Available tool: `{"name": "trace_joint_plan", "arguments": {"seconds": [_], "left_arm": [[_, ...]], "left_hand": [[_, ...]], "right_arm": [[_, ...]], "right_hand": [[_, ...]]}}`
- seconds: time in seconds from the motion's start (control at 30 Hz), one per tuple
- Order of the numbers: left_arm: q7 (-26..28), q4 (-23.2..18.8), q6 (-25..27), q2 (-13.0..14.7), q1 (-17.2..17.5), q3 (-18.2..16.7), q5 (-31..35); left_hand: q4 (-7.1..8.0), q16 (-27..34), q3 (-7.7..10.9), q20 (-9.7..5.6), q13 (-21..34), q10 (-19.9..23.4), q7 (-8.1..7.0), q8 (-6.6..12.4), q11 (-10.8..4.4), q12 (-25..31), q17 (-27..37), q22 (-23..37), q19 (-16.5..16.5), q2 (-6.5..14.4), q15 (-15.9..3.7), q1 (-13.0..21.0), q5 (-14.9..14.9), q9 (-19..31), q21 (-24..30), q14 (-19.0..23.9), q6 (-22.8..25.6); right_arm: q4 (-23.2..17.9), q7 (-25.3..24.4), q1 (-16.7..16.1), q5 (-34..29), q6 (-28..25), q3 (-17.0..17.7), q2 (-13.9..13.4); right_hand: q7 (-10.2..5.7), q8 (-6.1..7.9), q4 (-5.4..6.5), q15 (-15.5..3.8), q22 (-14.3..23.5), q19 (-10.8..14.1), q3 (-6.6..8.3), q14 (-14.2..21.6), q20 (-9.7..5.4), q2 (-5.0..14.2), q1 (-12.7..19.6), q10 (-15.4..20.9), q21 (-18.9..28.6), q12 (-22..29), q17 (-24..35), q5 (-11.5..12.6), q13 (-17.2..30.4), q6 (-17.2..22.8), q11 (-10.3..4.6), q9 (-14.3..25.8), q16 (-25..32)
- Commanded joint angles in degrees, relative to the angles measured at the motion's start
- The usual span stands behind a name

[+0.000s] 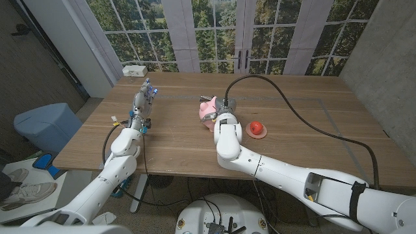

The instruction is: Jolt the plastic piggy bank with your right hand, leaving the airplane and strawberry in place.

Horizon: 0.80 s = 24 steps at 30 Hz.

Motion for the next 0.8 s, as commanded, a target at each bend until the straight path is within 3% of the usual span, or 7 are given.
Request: {"name": "trace_joint_plan", "arguments": {"seconds": [0.03, 0.57, 0.8], "left_arm": [[0.5, 0.1, 0.2, -0.3, -0.5, 0.4, 0.5], [0.5, 0.6, 0.2, -0.6, -1.2, 0.8, 0.8], [0.8, 0.2, 0.3, -0.6, -1.3, 0.9, 1.1]], "left_hand": [[-0.43, 0.0, 0.17, -5.49, 0.1, 0.0, -0.08, -0.02, 0.12, -0.1, 0.0, 0.2, 0.5, 2.6, -5.20, 0.7, 0.1, 0.3, 0.2, -0.8, -0.1], [-0.74, -0.1, -0.03, -5.44, 0.1, -0.1, -0.25, -0.02, 0.01, -0.1, 0.0, 0.2, 0.5, 2.5, -5.19, 0.8, 0.1, 0.3, 0.1, -0.8, -0.3], [-0.84, -0.1, -0.09, -5.43, 0.1, -0.1, -0.28, -0.03, 0.06, -0.1, 0.0, 0.2, 0.5, 2.6, -5.20, 0.8, 0.1, 0.3, 0.1, -0.8, -0.3]], "right_arm": [[-4.1, -13.0, -1.4, 8.5, 3.8, 2.4, -3.3], [-6.6, -32.8, -6.2, 18.1, 13.9, 8.8, -5.9], [-8.0, -37.8, -7.5, 19.8, 16.9, 10.5, -7.3]], "right_hand": [[-15.07, 0.45, -0.85, -18.78, 0.1, -0.2, 4.75, 11.3, -0.17, 23.82, 25.0, 20.6, 0.7, 0.6, 0.5, 0.0, 1.3, 30.3, -19.15, -0.2, 0.0], [-14.72, 0.03, -0.14, -18.77, 0.0, -1.8, 5.56, 12.3, -0.90, 23.67, 24.8, 20.8, 1.6, 0.9, 2.2, 0.1, 3.0, 30.4, -19.61, -0.4, -0.8], [-14.93, 0.04, 0.17, -18.80, 0.0, -2.5, 5.41, 12.5, -1.70, 23.24, 24.5, 20.8, 2.2, 1.1, 3.4, 0.8, 4.1, 30.4, -20.18, -0.1, -1.2]]}}
